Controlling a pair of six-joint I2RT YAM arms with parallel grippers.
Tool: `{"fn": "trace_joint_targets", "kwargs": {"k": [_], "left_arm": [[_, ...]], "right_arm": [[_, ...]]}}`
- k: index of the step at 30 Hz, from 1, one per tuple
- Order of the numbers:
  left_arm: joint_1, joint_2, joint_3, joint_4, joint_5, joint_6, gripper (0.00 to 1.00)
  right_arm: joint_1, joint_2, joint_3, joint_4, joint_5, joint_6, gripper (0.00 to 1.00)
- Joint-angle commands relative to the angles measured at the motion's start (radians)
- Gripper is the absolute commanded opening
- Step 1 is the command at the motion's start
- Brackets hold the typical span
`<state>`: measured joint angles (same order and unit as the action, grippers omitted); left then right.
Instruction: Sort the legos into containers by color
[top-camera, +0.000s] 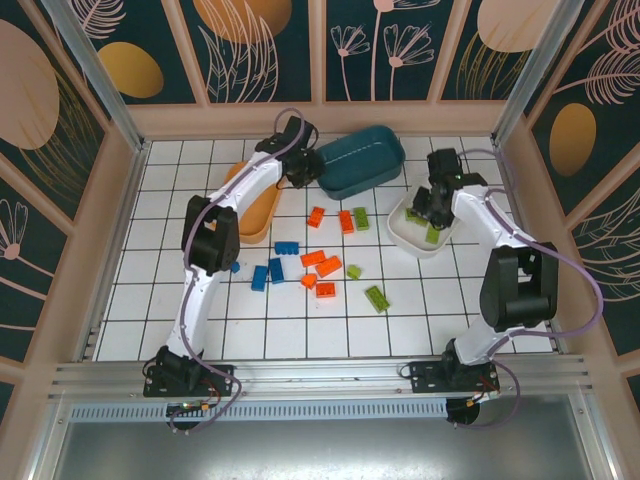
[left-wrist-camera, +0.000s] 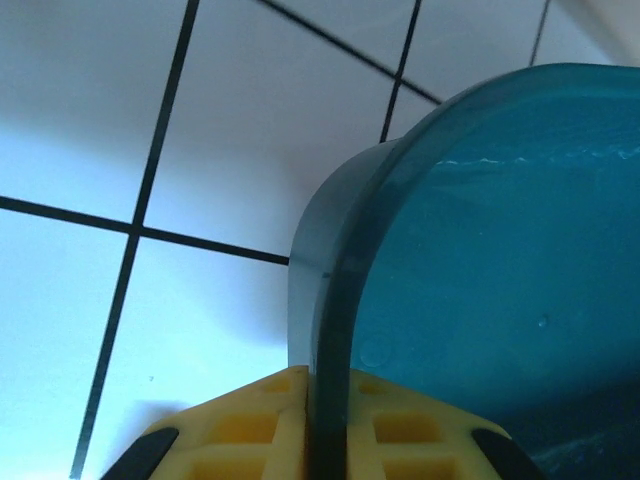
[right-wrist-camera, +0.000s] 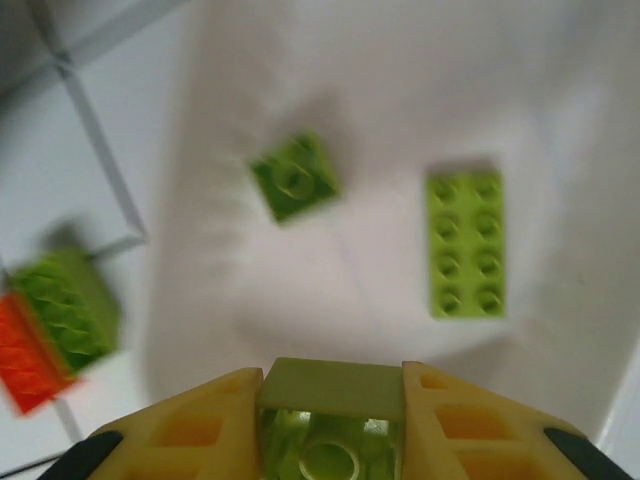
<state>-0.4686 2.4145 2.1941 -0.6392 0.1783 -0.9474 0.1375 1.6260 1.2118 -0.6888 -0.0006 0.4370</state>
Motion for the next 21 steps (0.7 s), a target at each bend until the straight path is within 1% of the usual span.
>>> {"fn": "trace_joint_targets", "kwargs": {"k": [1,4,8,11,12,14,16,17,19,21], "left_arm": [[-0.001,0.018,0.012,0.053,-0.008,-0.057,0.13],[-0.001,0.006,-0.038,0.096,-0.021,-0.088,0.13],[-0.001,0.013,-0.048,0.099,-0.028,-0.115,0.15],[-0.001,0.015,-0.057,0.094,-0.039,-0.132,0.15],[-0.001,0.013,-0.060,0.095,-0.040,-0.136,0.16],[-0.001,0.014,-0.059,0.096,-0.039,-0.144,0.23],[-0.001,0.019,-0.057,0.099,-0.034,-0.151,0.24],[0.000,0.023,-0.056,0.099,-0.029,-0.152,0.27],[0.000,0.027,-0.053,0.097,-0.021,-0.155,0.33],[-0.001,0.020,-0.057,0.101,-0.011,-0.156,0.36]], "right_arm": [[-0.025,-0.016,-0.063,0.071,-0.025,0.010,0.31],[-0.047,0.006,-0.081,0.101,-0.027,-0.001,0.31],[-0.071,0.065,-0.068,0.135,-0.063,-0.018,0.32],[-0.073,0.117,-0.025,0.125,-0.070,-0.030,0.39],[-0.073,0.125,-0.016,0.126,-0.070,-0.030,0.41],[-0.075,0.138,-0.001,0.128,-0.076,-0.033,0.45],[-0.076,0.154,0.019,0.118,-0.079,-0.038,0.49],[-0.076,0.160,0.028,0.109,-0.081,-0.039,0.52],[-0.078,0.163,0.049,0.103,-0.075,-0.038,0.55],[-0.083,0.163,0.070,0.107,-0.070,-0.031,0.55]]}}
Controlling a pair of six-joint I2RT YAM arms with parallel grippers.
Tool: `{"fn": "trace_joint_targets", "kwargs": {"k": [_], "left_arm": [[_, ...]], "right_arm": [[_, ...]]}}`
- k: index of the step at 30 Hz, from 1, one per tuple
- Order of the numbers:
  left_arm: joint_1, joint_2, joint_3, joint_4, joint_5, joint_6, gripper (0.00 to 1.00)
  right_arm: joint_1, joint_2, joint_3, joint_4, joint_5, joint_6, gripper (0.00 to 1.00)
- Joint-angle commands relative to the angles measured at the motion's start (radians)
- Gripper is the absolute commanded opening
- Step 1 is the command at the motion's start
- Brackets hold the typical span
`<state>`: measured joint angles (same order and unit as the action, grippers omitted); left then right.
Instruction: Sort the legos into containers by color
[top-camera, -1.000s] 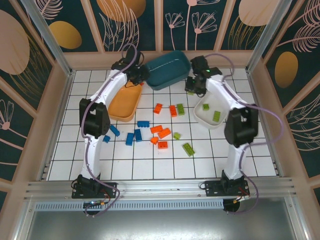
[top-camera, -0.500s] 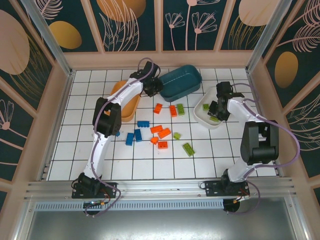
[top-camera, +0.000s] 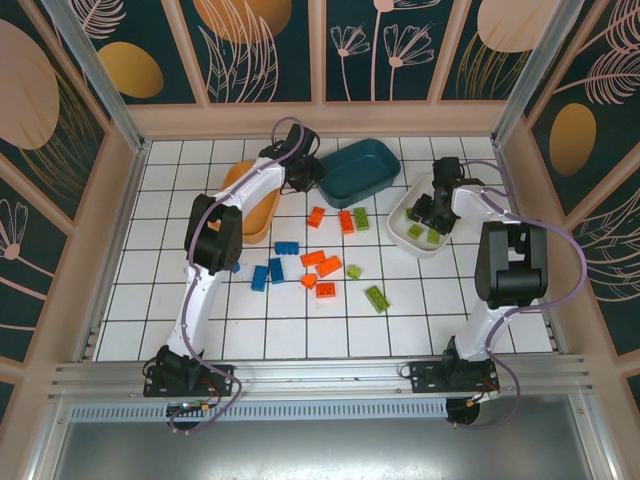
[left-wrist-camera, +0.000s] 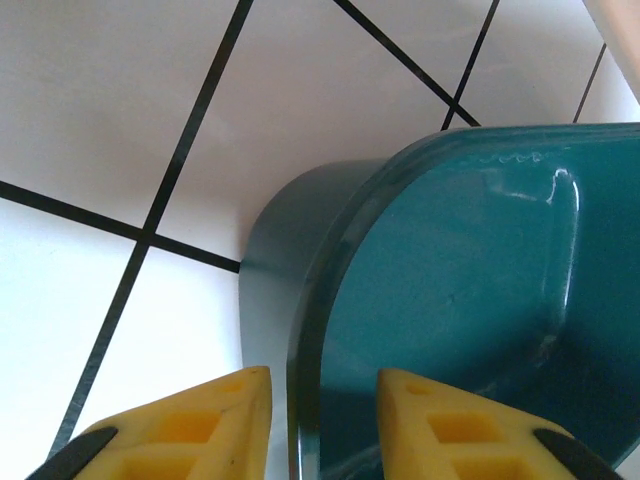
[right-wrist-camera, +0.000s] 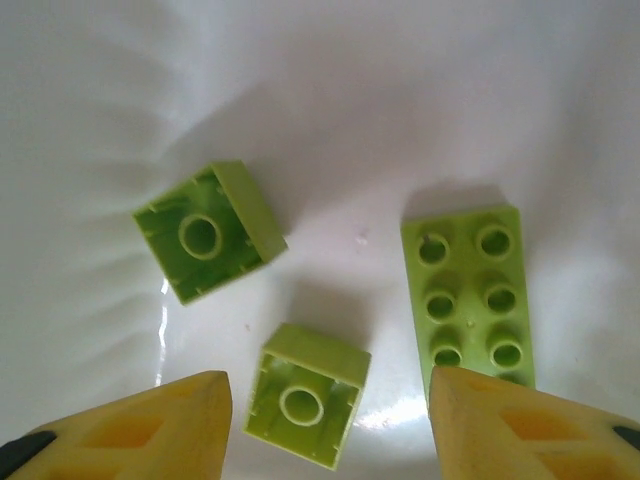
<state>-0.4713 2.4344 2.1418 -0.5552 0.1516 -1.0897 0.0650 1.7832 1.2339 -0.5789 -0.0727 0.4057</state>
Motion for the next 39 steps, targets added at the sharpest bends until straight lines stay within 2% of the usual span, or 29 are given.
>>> {"fn": "trace_joint_targets", "kwargs": {"k": [1,8,12,19,23,29,33,39], "left_arm": [[0.002,-0.005,-0.006,0.019,0.017,-0.012,0.37],[0.003,-0.104,-0.047,-0.006,0.026,0.042,0.50],[0.003,-0.240,-0.157,-0.022,-0.009,0.123,0.54],[0.001,-0.568,-0.453,-0.079,-0.069,0.362,0.63],[-0.004,-0.765,-0.684,-0.092,-0.073,0.440,0.64],[-0.040,-0.966,-1.000,-0.007,-0.016,0.435,0.64],[-0.061,-1.052,-1.146,0.046,0.010,0.394,0.64],[-0.061,-1.133,-1.284,0.107,0.021,0.345,0.65]], "right_arm": [[-0.014,0.007,0.060,-0.001,-0.001,0.002,0.55],[-0.015,0.090,0.188,0.018,-0.087,-0.011,0.55],[0.048,0.052,0.215,0.010,-0.115,-0.036,0.55],[0.202,-0.052,0.194,-0.113,-0.096,-0.098,0.55],[0.310,-0.097,0.139,-0.186,-0.069,-0.123,0.56],[0.444,-0.138,-0.023,-0.172,-0.058,-0.109,0.56],[0.548,-0.168,-0.105,-0.156,-0.034,-0.116,0.56],[0.584,-0.181,-0.178,-0.103,-0.057,-0.147,0.56]]}}
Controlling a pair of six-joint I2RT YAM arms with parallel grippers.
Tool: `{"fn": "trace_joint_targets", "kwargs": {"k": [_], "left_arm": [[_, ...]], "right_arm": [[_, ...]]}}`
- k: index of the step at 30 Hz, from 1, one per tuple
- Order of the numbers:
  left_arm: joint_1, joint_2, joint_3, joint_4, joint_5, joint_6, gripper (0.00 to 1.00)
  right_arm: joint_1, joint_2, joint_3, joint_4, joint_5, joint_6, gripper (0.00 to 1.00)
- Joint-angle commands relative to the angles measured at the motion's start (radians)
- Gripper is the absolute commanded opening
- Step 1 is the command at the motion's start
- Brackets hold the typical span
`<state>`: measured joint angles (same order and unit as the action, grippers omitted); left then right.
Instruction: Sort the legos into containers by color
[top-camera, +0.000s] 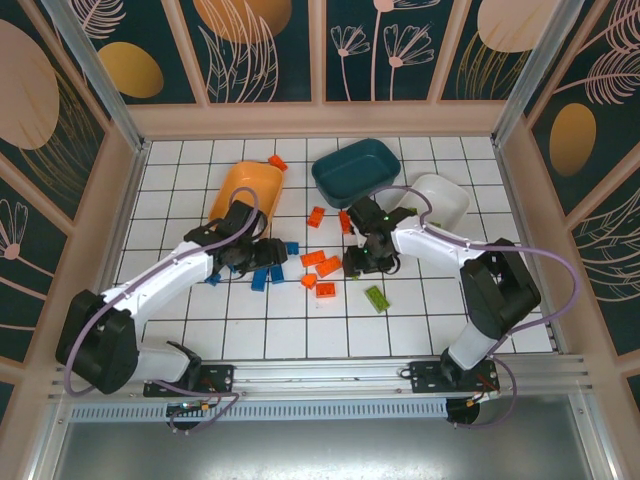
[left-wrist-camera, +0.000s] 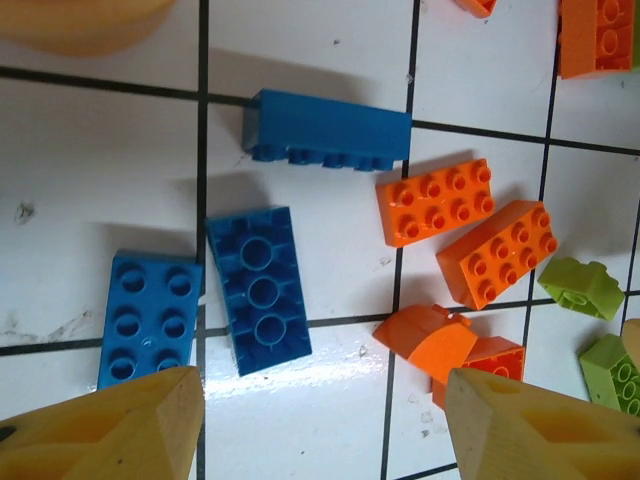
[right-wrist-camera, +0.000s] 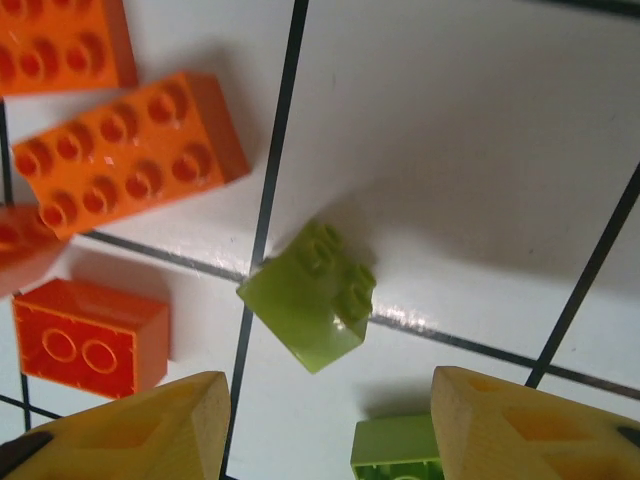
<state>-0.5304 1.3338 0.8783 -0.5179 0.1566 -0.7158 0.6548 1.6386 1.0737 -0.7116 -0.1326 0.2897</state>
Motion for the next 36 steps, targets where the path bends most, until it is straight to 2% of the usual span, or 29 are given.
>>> {"fn": "trace_joint_targets", "kwargs": {"k": [1,7,21,36], "left_arm": [[-0.001,-0.038,-0.026,0.070,0.016,-0.028,0.65],[-0.001,-0.046,-0.032,0.065,0.014,-0.021,0.66],[-0.001,-0.089,-0.086,0.077,0.020,-0.052,0.66],[-0.001,-0.091,-0.107,0.082,0.018,-0.067,0.67]], "right_arm": [[-0.004,-0.035,-0.024,0.038,-0.012,-0.038,0.56],[0.017,-0.001,-0.029,0.078,-0.038,-0.066,0.56],[0.025,0.102,-0.007,0.092,0.045,-0.116,0.53],[0.023,0.192,0.057,0.130,0.059,-0.109,0.39]]}}
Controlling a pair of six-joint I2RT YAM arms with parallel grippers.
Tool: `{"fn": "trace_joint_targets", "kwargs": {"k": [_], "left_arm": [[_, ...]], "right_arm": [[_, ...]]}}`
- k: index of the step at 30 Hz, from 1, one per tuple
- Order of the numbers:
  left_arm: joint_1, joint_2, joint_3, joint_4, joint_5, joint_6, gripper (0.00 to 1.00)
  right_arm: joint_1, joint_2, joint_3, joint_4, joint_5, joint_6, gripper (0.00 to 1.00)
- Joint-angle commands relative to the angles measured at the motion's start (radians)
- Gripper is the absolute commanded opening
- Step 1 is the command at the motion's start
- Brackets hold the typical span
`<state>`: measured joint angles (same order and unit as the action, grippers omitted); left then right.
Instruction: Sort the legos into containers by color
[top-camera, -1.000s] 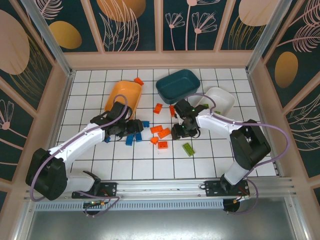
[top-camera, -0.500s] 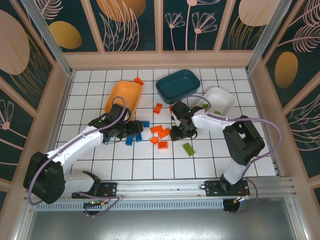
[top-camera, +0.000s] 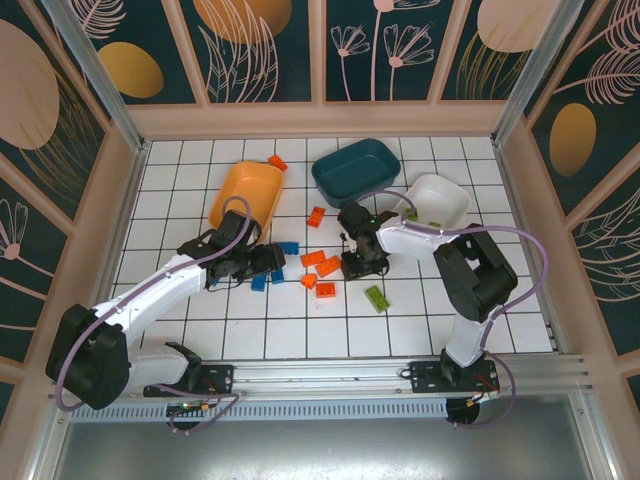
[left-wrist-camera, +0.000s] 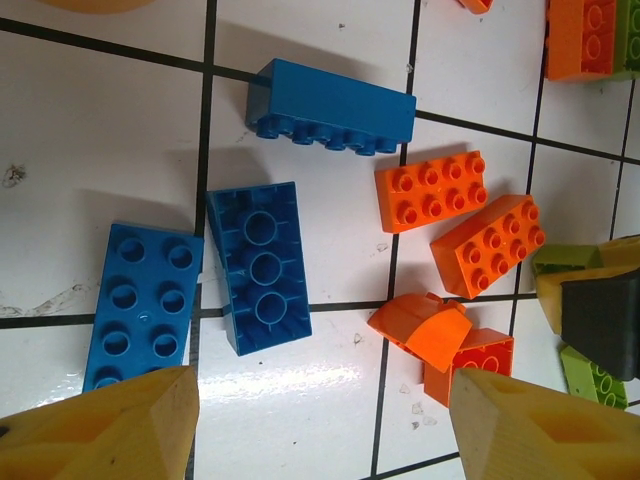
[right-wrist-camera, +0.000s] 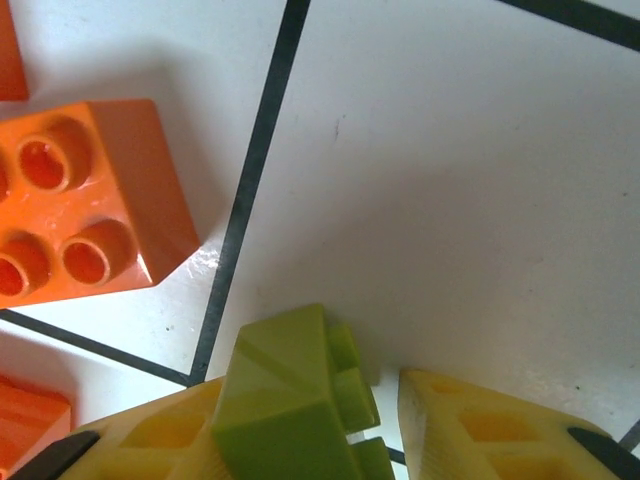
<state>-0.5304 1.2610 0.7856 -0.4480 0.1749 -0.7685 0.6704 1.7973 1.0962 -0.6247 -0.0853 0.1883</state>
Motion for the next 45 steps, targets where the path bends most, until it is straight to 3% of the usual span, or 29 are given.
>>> {"fn": "trace_joint_targets", "kwargs": {"k": [1,6,12,19,24,30,39,45], "left_arm": [[-0.002,-0.017,-0.016,0.012,0.000,-0.014,0.67],[-0.001,-0.009,-0.012,0.016,-0.002,-0.017,0.67],[-0.001,0.013,0.026,0.003,-0.010,0.003,0.67],[-0.001,0.063,0.161,-0.064,-0.084,0.050,0.66],[-0.002,0.143,0.314,-0.141,-0.150,0.110,0.66],[-0.001,0.335,0.530,-0.193,-0.182,0.199,0.66],[0.000,0.796,1.044,-0.276,-0.165,0.264,0.66],[0.017,0.971,1.161,-0.340,-0.199,0.252,0.66]], "right_arm": [[0.007,0.036,0.039,0.043,0.012,-0.007,0.38],[0.004,0.032,0.056,0.032,0.022,-0.002,0.24],[-0.038,-0.059,0.086,-0.006,0.013,0.034,0.21],[-0.245,-0.225,0.158,-0.063,0.054,0.129,0.21],[-0.400,-0.266,0.114,-0.032,0.096,0.191,0.21],[-0.542,-0.210,0.054,0.036,0.048,0.202,0.21],[-0.583,-0.142,0.050,0.072,0.041,0.184,0.24],[-0.586,-0.110,0.060,0.077,0.029,0.187,0.33]]}}
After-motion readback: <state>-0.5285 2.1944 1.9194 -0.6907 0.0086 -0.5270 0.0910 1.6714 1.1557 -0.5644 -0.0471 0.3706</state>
